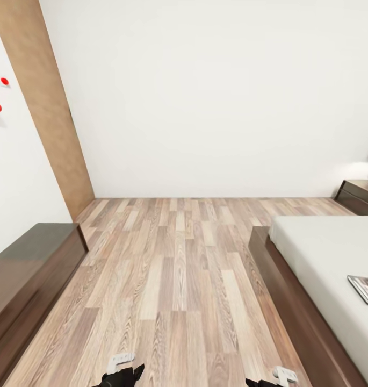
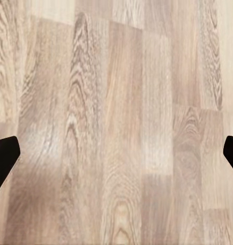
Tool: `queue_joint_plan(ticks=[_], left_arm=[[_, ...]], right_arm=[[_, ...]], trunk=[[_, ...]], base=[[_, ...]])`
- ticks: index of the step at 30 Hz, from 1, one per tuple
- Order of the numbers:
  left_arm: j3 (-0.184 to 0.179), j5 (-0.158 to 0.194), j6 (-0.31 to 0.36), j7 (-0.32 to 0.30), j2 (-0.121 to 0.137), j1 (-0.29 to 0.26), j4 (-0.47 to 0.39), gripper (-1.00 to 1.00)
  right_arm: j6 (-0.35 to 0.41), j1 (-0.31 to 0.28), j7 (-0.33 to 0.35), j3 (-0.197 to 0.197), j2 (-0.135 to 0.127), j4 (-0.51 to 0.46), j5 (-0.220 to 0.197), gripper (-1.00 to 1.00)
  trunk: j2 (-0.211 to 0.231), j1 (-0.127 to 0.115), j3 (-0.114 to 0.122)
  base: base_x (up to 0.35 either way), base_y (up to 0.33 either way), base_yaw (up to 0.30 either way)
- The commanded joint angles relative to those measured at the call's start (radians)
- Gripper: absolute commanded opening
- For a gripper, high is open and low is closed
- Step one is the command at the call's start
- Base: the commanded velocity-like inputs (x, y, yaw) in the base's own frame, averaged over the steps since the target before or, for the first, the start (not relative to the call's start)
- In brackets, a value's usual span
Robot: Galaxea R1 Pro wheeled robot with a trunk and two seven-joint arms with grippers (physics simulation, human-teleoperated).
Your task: In the bedroom, move the book from the bed onto either nightstand, and place the two sandals side by side next to the bed.
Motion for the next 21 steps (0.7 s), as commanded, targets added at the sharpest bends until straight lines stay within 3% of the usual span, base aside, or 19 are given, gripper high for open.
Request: queue_joint_plan(ticks=[1,21], left_arm=[[0.005,0.003,-0.001,-0.006,0.0,-0.001,0.001,1.0],[0.003,0.003,-0.002,0.0,-0.003,-0.001,0.001,1.0]], right_arm=[[0.001,0.0,0.004,-0.003,0.0,0.001,-0.003,1.0],[0.001,0.0,0.004,-0.003,0.0,0.001,-0.003,1.0]], trunk=[[0.0,0.0,-0.001],[0.0,0.0,-0.001]], base=[[0.329,0.001,0.0],[0.33,0.0,0.0]])
